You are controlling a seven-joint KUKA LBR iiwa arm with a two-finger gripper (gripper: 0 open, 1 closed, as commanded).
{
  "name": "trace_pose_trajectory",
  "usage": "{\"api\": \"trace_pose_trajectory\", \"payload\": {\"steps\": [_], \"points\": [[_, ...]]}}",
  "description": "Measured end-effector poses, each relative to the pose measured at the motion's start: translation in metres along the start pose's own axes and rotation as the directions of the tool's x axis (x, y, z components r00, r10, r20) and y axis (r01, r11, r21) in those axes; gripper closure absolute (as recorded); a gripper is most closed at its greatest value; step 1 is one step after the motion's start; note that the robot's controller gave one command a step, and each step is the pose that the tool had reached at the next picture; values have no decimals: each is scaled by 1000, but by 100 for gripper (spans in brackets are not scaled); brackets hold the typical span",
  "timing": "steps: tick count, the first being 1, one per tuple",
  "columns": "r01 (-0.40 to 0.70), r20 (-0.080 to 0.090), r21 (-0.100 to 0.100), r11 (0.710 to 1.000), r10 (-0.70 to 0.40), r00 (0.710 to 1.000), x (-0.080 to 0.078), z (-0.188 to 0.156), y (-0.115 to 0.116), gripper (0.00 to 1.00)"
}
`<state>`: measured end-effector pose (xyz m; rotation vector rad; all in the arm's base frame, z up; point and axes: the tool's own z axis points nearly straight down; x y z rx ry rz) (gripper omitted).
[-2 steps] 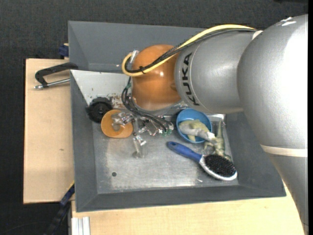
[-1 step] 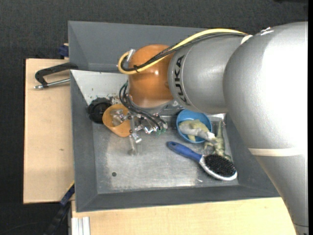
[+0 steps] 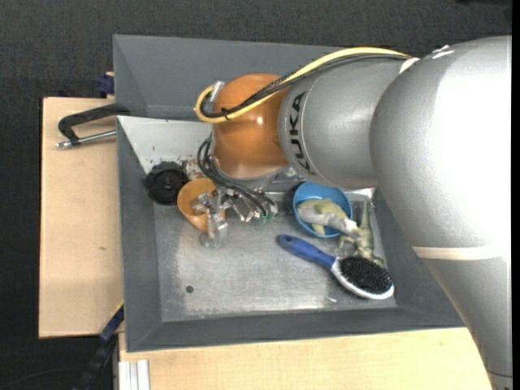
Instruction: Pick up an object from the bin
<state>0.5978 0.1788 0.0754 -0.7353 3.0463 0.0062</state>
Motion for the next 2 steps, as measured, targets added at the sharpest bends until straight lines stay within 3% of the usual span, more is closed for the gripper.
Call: {"api": "trace_pose_trajectory", "payload": {"steps": [1, 2], "points": [[-17, 6, 3, 1000, 17, 1000, 24, -137, 21, 100], [88, -7, 2, 996, -88, 996, 75, -145, 16, 100]]}}
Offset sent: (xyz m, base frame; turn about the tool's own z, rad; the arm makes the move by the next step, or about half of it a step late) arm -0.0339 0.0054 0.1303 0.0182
